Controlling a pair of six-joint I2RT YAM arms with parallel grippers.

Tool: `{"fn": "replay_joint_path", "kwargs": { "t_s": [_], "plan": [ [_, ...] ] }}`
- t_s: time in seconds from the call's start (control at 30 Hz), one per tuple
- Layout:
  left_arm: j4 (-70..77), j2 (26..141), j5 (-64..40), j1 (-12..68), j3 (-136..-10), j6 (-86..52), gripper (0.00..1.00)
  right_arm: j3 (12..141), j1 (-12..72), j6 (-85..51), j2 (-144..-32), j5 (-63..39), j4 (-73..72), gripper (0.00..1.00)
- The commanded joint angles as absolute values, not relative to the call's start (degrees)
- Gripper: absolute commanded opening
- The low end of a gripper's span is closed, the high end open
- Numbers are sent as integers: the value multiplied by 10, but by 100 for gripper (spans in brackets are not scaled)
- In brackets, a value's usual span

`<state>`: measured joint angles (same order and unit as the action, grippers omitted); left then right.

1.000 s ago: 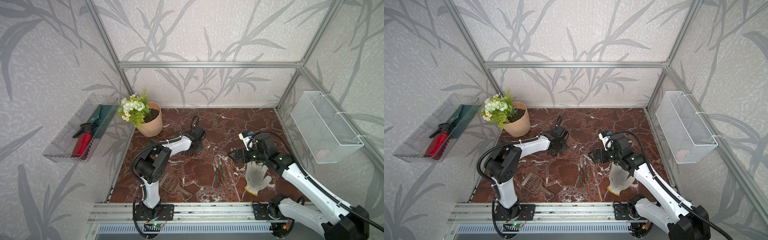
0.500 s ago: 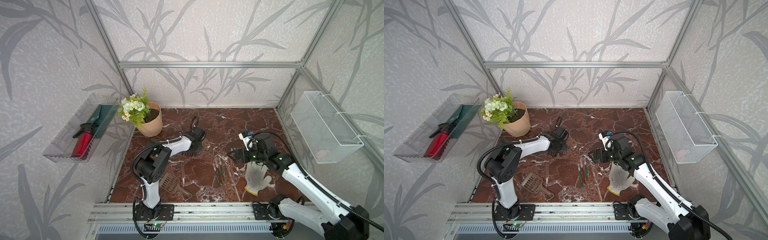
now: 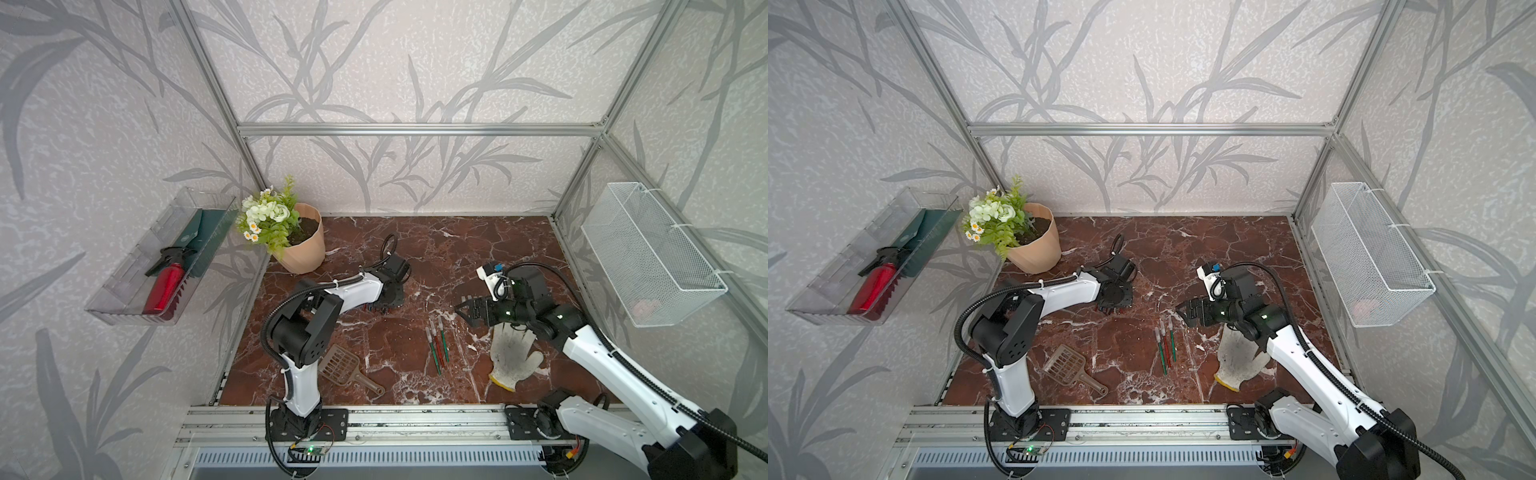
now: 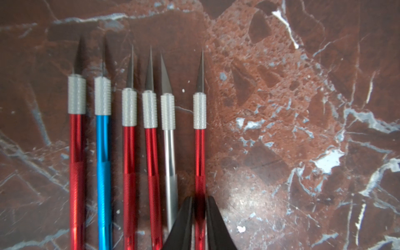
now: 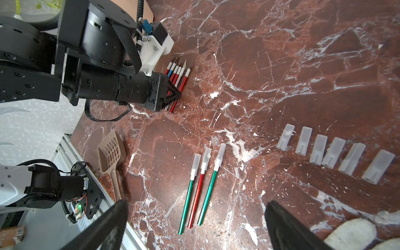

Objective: Remove protective caps from carving knives
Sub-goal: Place the carving knife at the center of the board.

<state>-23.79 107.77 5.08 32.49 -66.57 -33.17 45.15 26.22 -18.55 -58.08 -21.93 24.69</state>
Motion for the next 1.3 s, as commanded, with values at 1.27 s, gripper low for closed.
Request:
{"fn": "replay_joint_path", "kwargs": {
  "t_s": [1.27],
  "plan": [
    [-173, 896, 96, 567, -501, -592, 17, 418, 265, -206, -511, -164, 344, 99]
  ]
}}
